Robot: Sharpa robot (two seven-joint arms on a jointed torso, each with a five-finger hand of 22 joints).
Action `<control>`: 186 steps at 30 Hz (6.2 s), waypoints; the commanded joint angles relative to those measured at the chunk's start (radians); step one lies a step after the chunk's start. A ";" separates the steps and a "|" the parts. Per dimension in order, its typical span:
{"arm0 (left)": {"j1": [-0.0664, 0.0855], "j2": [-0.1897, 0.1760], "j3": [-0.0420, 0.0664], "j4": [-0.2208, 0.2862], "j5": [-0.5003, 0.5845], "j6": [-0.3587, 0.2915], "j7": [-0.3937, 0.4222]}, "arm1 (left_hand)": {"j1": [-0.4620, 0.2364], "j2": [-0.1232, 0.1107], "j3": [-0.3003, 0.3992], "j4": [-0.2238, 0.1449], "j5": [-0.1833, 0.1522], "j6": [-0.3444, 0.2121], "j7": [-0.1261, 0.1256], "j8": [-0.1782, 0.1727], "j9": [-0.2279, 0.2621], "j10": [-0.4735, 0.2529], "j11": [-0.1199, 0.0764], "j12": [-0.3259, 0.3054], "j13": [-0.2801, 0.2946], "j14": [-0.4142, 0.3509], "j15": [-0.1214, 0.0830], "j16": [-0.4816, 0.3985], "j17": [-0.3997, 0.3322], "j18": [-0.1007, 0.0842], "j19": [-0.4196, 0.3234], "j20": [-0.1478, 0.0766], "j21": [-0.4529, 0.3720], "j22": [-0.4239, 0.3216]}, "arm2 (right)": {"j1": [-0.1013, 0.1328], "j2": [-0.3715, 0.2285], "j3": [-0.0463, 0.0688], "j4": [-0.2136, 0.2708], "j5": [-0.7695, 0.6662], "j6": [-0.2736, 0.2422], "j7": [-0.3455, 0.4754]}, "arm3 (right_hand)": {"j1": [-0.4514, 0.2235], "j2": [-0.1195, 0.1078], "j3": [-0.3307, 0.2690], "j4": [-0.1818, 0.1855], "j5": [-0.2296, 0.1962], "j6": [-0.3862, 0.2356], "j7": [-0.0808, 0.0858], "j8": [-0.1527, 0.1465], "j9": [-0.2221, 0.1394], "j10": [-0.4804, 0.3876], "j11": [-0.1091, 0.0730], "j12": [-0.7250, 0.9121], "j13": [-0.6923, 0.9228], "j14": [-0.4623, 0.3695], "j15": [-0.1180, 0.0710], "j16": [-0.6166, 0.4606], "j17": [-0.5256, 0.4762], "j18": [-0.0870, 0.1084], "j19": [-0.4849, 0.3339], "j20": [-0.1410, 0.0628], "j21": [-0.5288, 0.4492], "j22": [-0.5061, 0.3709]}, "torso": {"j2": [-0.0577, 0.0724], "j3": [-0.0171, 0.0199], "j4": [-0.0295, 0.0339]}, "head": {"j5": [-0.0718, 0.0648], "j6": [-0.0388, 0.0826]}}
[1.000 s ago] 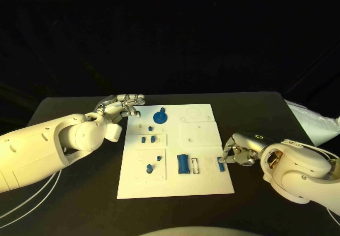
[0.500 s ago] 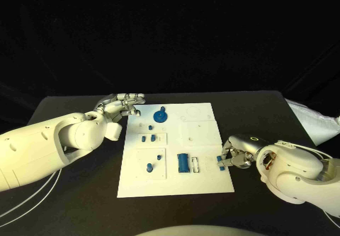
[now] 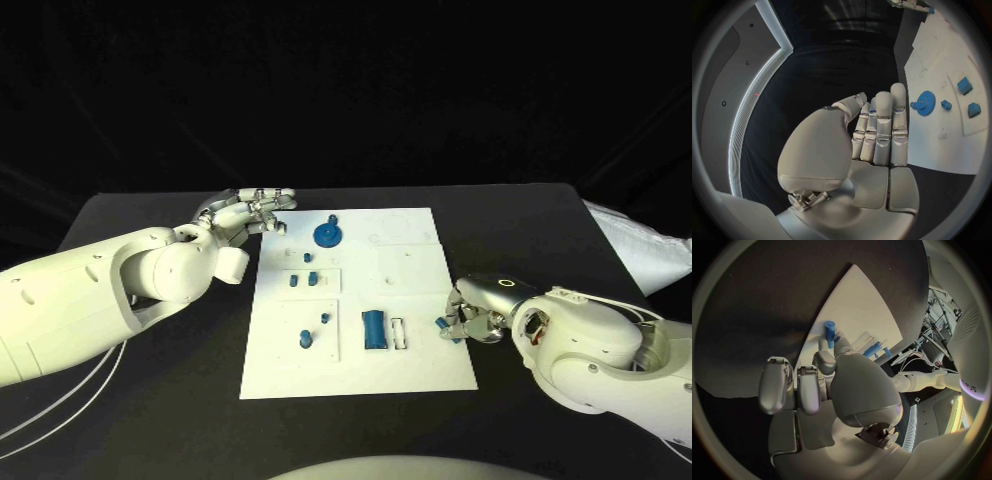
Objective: Assemble the parts on the task board
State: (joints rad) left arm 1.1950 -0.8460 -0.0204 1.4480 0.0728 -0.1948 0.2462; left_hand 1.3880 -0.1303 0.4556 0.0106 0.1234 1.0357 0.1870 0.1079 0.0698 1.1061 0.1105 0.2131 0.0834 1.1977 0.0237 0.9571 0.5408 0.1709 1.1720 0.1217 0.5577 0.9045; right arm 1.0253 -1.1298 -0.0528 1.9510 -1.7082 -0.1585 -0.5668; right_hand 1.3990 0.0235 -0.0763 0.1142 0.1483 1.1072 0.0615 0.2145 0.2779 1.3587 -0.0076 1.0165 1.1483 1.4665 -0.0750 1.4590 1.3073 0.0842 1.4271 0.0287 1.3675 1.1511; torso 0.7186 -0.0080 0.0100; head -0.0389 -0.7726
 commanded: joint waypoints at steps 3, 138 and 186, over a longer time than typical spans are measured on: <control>0.000 0.000 0.000 0.001 0.003 0.019 0.004 | -0.001 0.008 -0.005 0.001 -0.004 -0.008 -0.001 0.006 -0.001 -0.009 0.001 0.005 0.002 -0.008 0.000 -0.004 -0.001 0.011 -0.004 0.001 -0.005 -0.001 | -0.010 0.010 -0.006 -0.010 -0.075 0.101 -0.014 | 0.051 0.013 0.042 -0.024 0.001 0.011 0.001 -0.009 -0.004 -0.004 -0.009 -0.010 -0.003 0.069 -0.010 0.005 0.077 -0.007 0.005 -0.005 0.006 0.003 | -0.001 -0.0008 -0.0008 | 0.001 0.000; -0.055 0.081 0.001 -0.105 0.036 -0.076 0.130 | -0.006 0.032 -0.043 0.017 -0.003 -0.030 -0.001 0.015 -0.004 -0.041 0.028 -0.007 -0.021 -0.225 0.073 -0.521 -0.289 0.004 -0.280 0.073 -0.342 -0.251 | 0.132 0.256 0.012 -0.528 1.472 -0.097 0.921 | 0.006 -0.049 0.264 -0.058 -0.006 -0.132 0.105 -0.152 -0.026 -0.279 0.111 -0.845 -0.692 -0.312 0.118 -1.094 -0.865 0.097 -0.393 0.110 -0.872 -0.908 | -0.073 -0.0197 0.0068 | -0.021 0.197; -0.145 0.066 0.020 0.122 -0.073 -0.575 0.274 | -1.179 0.130 -0.456 -0.011 -0.123 -0.883 -0.187 -0.108 -0.070 -0.944 -0.111 -0.213 -0.083 -1.047 -0.024 -0.957 -0.541 -0.171 -1.041 -0.122 -0.558 -0.832 | 0.025 0.350 0.053 -0.381 1.708 -0.612 1.087 | -1.197 -0.023 0.076 -0.114 -0.148 -0.961 -0.062 -0.214 -0.278 -1.188 0.008 -1.016 -1.148 -1.291 0.075 -1.459 -1.307 -0.084 -1.267 -0.029 -1.368 -1.151 | -0.174 0.0080 -0.0100 | 0.039 0.173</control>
State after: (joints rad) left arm 1.0502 -0.7804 -0.0010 1.5670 0.0172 -0.7484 0.4917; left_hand 0.2825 -0.0002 0.0710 -0.0002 0.0070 0.2053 0.0030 0.0070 0.0010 0.2204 0.0015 0.0068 0.0011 0.2037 0.0011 0.0072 0.0022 0.0148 0.1772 0.0070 0.0036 0.0981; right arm 1.0505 -0.7809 -0.0007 1.5682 -0.0100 -0.7481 0.4951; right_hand 0.2745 -0.0001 0.0196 -0.0002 0.0051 0.1977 0.0017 0.0034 0.0027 0.2299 0.0001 0.0061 0.0025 0.2389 0.0000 0.0068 0.0062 0.0137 0.2176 0.0033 0.0121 0.0017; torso 0.5444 0.0001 0.0000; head 0.0000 -0.6001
